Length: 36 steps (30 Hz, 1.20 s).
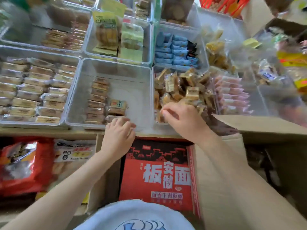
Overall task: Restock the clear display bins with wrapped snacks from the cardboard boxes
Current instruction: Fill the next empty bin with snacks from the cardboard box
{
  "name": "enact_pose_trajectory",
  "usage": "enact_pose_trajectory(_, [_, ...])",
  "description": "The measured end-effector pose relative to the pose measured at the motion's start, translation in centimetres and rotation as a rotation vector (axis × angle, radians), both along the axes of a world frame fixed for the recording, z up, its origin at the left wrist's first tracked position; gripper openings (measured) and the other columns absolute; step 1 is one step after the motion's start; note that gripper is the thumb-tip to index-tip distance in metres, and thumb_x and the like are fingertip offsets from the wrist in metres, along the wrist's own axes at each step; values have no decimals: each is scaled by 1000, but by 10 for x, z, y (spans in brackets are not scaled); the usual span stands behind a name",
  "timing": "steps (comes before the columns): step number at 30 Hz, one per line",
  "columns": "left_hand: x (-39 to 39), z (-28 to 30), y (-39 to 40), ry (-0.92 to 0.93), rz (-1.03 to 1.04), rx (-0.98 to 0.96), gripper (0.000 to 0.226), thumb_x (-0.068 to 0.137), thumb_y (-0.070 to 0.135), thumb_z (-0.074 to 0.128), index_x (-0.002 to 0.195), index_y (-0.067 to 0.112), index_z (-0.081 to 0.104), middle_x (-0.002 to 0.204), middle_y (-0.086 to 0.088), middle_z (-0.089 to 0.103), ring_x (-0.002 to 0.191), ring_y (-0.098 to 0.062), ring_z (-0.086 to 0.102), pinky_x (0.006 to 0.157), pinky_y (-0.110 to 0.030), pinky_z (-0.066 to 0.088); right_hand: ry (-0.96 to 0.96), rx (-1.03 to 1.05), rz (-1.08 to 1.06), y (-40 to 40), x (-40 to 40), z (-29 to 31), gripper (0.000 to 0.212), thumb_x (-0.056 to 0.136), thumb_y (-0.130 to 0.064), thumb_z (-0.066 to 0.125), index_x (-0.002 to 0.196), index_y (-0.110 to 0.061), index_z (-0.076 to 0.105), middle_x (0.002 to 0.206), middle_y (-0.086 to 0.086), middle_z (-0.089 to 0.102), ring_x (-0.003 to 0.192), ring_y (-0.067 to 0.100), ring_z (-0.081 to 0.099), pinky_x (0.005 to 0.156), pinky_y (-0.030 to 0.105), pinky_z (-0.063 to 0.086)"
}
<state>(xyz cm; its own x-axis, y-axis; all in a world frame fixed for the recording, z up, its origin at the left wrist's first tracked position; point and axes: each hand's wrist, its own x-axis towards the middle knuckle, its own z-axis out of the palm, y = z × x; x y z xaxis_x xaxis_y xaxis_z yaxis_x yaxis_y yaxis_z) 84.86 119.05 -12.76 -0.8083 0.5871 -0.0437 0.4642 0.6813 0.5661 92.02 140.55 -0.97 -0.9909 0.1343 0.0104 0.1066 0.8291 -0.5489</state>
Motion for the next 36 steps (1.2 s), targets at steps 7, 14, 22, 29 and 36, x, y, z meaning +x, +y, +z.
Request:
enact_pose_trajectory(7, [166,65,130,-559,-231,291,34,100,37,57,133,29,56,124,16,47,117,-7,53,98,-26,46,251,105,-386,119,169,50,16,99,-16,56,89,-11,67,69,-7,57,61,9,52,57,22,43])
enact_pose_trajectory(14, [247,78,214,-779,4,449,105,69,59,72,157,39,17,161,14,23,148,-8,24,120,-43,28,-343,172,-355,214,234,-38,18,98,-27,54,101,-16,68,98,9,71,90,30,65,76,40,54])
enact_pose_trajectory(22, [257,71,218,-811,129,545,81,77,42,70,146,56,32,148,16,48,135,-8,46,107,-44,47,-874,467,-137,252,234,-206,50,101,-18,39,151,-14,36,153,16,39,138,35,41,111,46,37])
enact_pose_trajectory(29, [262,71,224,-797,181,573,83,73,49,70,148,52,32,148,20,46,136,-9,46,111,-47,43,-926,566,-190,225,239,-255,49,105,-12,24,154,-10,22,152,24,26,132,38,45,95,38,46])
enact_pose_trajectory(36, [265,72,226,-806,202,579,77,80,41,67,147,53,33,146,24,46,135,-4,45,106,-35,44,-703,60,-410,252,240,-228,37,99,-18,48,134,-13,38,145,26,28,121,43,48,102,40,43])
